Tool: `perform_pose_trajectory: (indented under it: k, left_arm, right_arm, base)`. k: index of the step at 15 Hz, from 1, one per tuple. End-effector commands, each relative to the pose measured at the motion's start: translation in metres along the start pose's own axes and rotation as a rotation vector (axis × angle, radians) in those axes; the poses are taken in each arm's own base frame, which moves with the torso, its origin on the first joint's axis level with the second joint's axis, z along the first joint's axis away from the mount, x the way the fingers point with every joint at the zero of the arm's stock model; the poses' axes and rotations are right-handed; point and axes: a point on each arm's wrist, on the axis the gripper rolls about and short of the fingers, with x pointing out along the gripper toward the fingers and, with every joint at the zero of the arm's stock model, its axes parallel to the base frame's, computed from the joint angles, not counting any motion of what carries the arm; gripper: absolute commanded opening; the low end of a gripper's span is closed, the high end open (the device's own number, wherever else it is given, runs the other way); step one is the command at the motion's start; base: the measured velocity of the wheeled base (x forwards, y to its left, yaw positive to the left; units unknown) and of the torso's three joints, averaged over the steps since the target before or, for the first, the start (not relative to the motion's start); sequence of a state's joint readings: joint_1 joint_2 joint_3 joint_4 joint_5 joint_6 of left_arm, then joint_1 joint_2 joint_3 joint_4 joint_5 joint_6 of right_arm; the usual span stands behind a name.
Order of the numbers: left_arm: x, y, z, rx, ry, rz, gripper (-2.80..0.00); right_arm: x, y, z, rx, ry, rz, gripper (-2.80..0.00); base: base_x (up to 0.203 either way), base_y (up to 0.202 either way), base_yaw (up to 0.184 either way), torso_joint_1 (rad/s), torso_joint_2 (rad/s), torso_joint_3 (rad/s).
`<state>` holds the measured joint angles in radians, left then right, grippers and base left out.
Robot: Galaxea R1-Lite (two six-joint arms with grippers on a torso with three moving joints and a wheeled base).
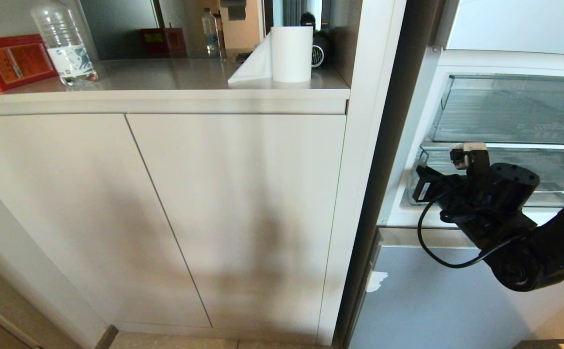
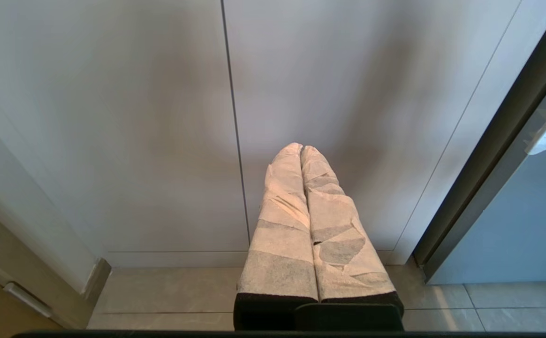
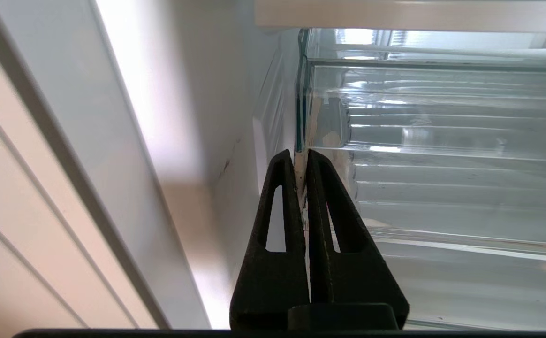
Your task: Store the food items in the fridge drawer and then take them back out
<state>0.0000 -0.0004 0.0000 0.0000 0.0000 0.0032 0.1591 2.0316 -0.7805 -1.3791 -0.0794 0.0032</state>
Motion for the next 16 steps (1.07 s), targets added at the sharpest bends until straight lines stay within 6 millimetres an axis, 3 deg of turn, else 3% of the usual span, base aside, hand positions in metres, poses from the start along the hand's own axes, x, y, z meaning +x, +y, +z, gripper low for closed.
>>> perform_pose_trajectory:
  k: [1, 5, 10, 11, 16]
  left_arm:
    - [0.000, 0.000, 0.000, 0.000, 0.000, -0.002, -2.80]
    - [0.000, 0.000, 0.000, 0.000, 0.000, 0.000, -2.80]
    - [0.000, 0.000, 0.000, 0.000, 0.000, -0.001, -2.80]
    - [0.000, 0.000, 0.000, 0.000, 0.000, -0.001, -2.80]
    - [0.000, 0.000, 0.000, 0.000, 0.000, 0.000, -2.80]
  right_arm:
    - [-0.010, -0.001, 0.007, 0.005, -0.009, 0.000, -2.80]
    - [-0.042, -0.003, 0.021, 0.016, 0.002, 0.001, -2.80]
    - [-0.100, -0.008, 0.037, 0.001, 0.020, 0.005, -2.80]
    - [-0.111, -0.009, 0.040, 0.000, 0.018, 0.005, 0.00]
    - [-0.177, -0.014, 0.057, -0.015, -0.009, 0.000, 0.00]
  base:
    - [0.000, 0.000, 0.000, 0.000, 0.00, 0.000]
    - [0.000, 0.000, 0.000, 0.000, 0.00, 0.000]
    - [0.000, 0.000, 0.000, 0.000, 0.00, 0.000]
    - [0.000, 0.000, 0.000, 0.000, 0.00, 0.000]
    - [0.000, 0.000, 0.000, 0.000, 0.00, 0.000]
